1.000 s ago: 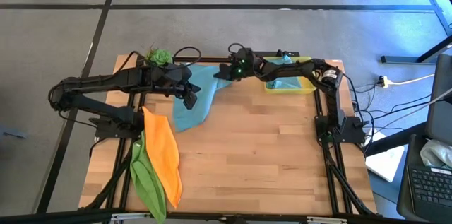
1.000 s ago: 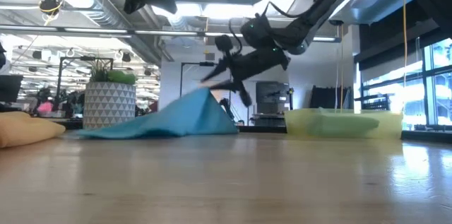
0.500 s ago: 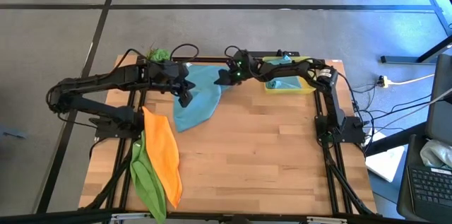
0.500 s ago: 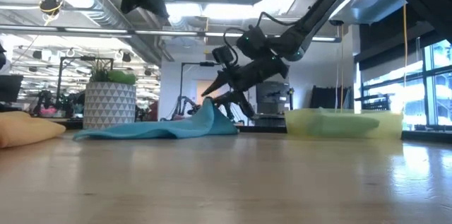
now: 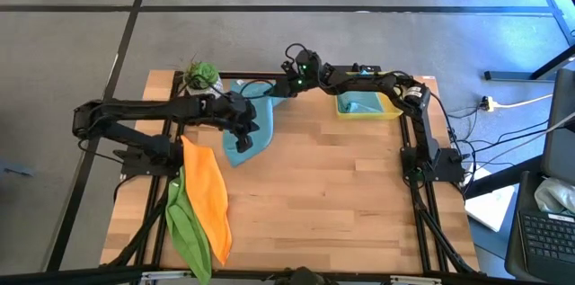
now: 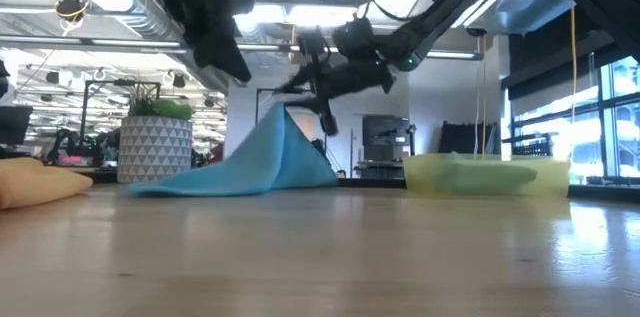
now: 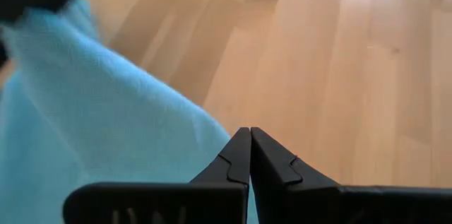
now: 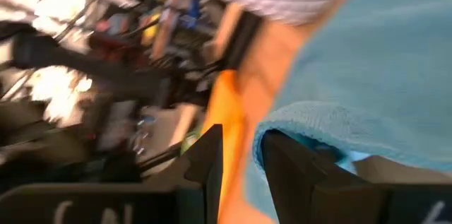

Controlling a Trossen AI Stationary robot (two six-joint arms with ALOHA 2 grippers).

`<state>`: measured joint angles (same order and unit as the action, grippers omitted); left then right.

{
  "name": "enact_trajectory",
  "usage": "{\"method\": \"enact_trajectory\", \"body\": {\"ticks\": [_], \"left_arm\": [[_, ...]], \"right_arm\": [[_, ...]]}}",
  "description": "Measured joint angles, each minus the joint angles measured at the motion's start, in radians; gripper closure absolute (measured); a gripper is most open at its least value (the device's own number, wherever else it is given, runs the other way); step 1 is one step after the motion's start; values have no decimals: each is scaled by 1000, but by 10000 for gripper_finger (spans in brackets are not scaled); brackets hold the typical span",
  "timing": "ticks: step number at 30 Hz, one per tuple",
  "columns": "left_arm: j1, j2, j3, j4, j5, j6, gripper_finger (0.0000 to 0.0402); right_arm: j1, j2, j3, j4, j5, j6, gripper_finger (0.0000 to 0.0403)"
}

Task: Fold microfiber towels
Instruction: Fold the right blue microfiber towel

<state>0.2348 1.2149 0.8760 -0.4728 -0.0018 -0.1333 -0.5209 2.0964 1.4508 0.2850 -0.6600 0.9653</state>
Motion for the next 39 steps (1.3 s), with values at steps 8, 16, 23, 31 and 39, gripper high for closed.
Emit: {"method": "enact_trajectory", "body": {"ticks": [8, 16, 23, 31, 39], "left_arm": [[1, -22, -2, 8, -72, -135, 401], [-16, -107, -2, -6, -197, -259, 401], [-22, -189, -2, 8, -275, -303, 401], [-21, -296, -2, 46, -289, -282, 401], [-21, -334, -1, 73, -323, -267, 401]], "right_arm": [[0, 0, 153, -44, -145, 2, 303], [17, -3, 374, -142, -245, 19, 303], [46, -4, 461, -459, -443, -203, 307], [84, -83, 473, -581, -731, -297, 350], [112, -136, 472, -539, -752, -346, 379]]}}
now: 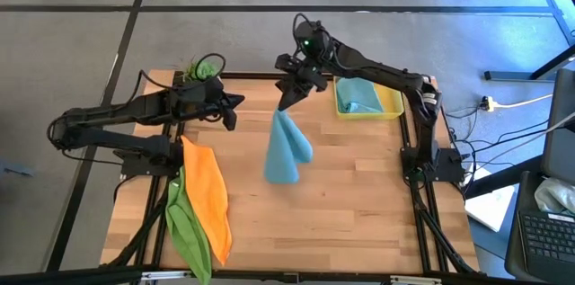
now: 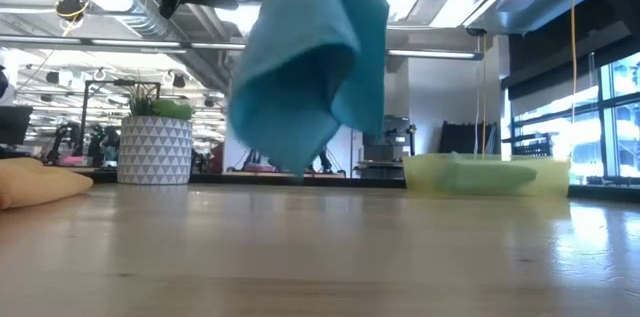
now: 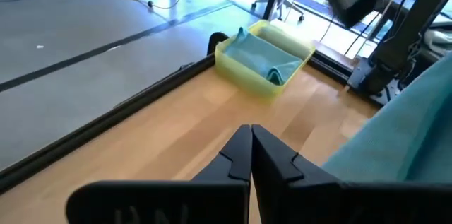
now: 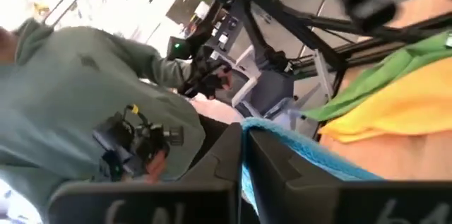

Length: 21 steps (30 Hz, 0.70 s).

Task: Fold microfiber towels
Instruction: Fold the right blue microfiber towel

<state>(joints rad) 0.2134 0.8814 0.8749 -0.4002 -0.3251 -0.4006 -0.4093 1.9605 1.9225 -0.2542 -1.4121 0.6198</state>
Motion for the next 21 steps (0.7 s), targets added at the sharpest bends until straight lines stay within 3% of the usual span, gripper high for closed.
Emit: {"method": "enact_trajectory", "body": {"ticks": [3, 6, 11, 15, 21], "left_arm": [[0, 1, 0, -10, 0, 9, 401], [0, 1, 0, -15, 0, 17, 401], [0, 1, 0, -39, 0, 18, 401], [0, 2, 0, -41, 0, 32, 401], [0, 4, 0, -42, 0, 56, 401]], "right_arm": [[6, -4, 2, -82, 89, -30, 381], [-1, 2, 0, -340, 221, -155, 381], [1, 2, -10, -781, 674, -448, 379], [-2, 4, -50, -797, 790, -499, 347], [16, 3, -91, -757, 944, -584, 233]]}}
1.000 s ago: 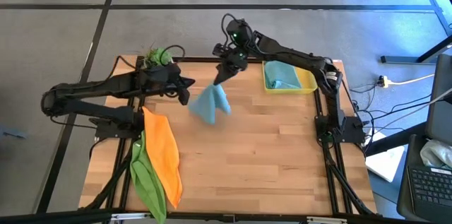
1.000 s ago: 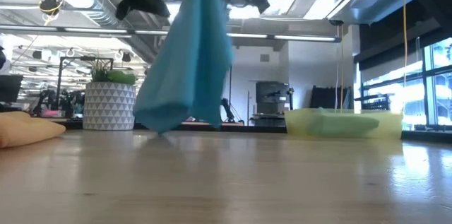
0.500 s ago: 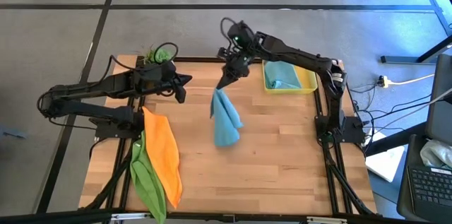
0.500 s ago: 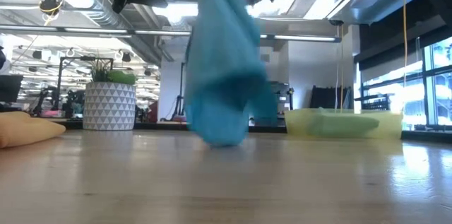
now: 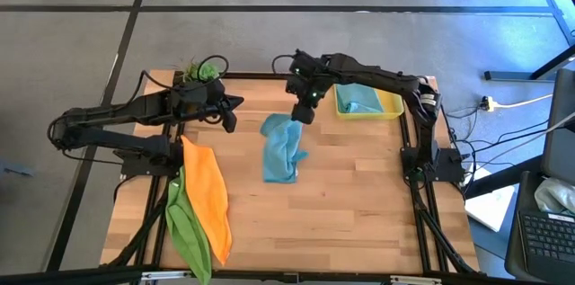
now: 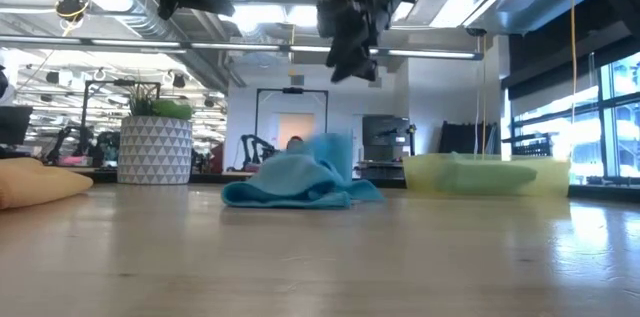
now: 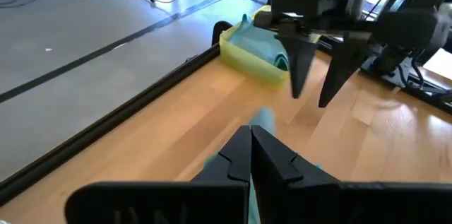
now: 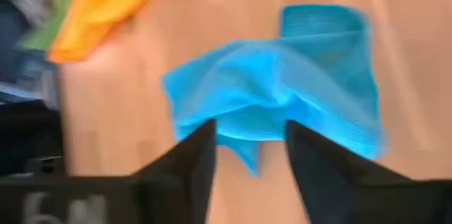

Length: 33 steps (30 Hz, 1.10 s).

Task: Fold microfiber towels
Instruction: Fold the right blue microfiber towel

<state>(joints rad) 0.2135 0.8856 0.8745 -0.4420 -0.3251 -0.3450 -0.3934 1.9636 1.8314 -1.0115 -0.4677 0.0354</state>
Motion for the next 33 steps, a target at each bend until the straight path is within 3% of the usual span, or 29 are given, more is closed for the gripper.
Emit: {"method": "enact_trajectory", "body": {"ticks": [4, 7, 9, 11, 14, 16, 20, 24, 26, 33], "left_arm": [[0, 6, 0, -14, 7, -1, 401], [0, 6, 0, -55, 21, -11, 401], [0, 13, 0, -101, 21, -11, 401], [0, 19, -14, -129, 1, -6, 401], [2, 42, -88, -84, -6, -4, 401], [14, 74, -164, 24, 54, -30, 401], [60, 167, -301, 305, 241, -151, 401], [107, 273, -333, 351, 188, -216, 397], [141, 325, -332, 381, 218, -178, 386], [230, 549, -329, 646, 514, -196, 314]], "right_arm": [[16, 0, -43, -20, 233, -65, 147], [15, 0, -79, -50, 382, -26, 109], [10, 0, -103, -85, 376, 18, 102], [7, 0, -126, -90, 291, 39, 103], [19, 0, -174, -84, 113, 54, 115], [43, -1, -213, -68, 55, 67, 126], [101, 0, -294, -68, 51, 101, 149], [153, -25, -346, -55, 61, 162, 172], [179, -59, -368, -38, 75, 183, 183], [231, -194, -449, -1, 161, 255, 212]]}}
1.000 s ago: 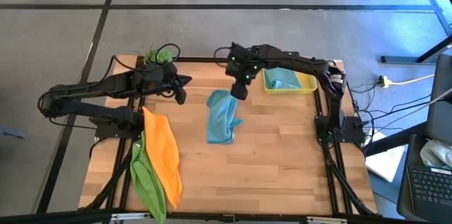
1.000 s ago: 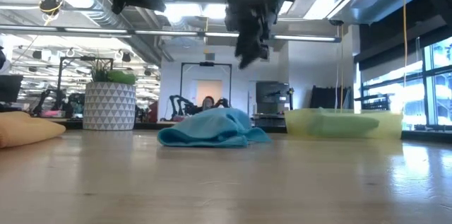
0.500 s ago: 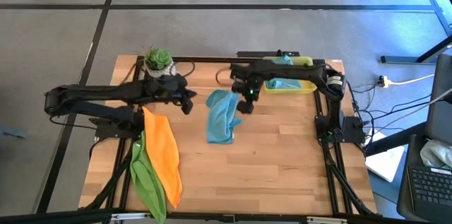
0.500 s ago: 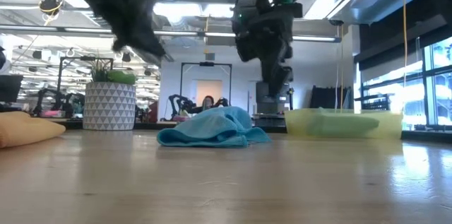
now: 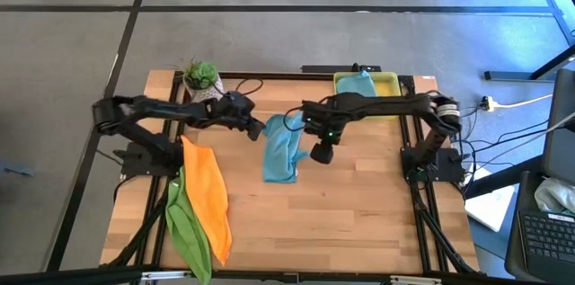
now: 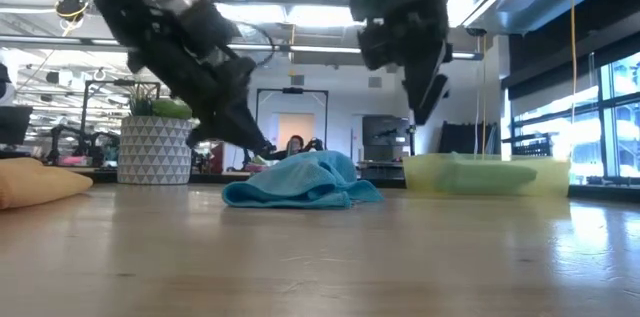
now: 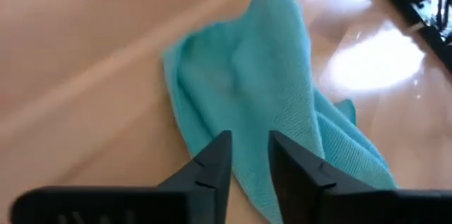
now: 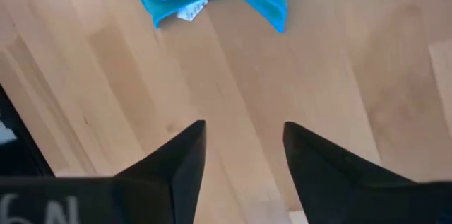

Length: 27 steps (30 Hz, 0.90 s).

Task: Fold microfiber towels
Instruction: Fold the right blue microfiber towel

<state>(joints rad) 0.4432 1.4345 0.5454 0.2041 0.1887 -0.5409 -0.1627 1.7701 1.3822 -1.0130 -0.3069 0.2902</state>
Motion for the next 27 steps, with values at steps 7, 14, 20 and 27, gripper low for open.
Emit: {"method": "enact_trajectory", "body": {"ticks": [7, 14, 20, 27], "left_arm": [[26, 186, 58, 13, 135, 0, 278], [29, 266, 123, 11, 42, 1, 287], [29, 266, 217, -188, 41, 77, 388], [3, 241, 429, -545, 37, 239, 401]], "right_arm": [[14, -143, -105, 42, 1, 125, 224], [32, -282, -214, 55, 47, 225, 227], [37, -363, -287, 76, 55, 230, 229], [36, -394, -320, 210, 60, 176, 230]]}}
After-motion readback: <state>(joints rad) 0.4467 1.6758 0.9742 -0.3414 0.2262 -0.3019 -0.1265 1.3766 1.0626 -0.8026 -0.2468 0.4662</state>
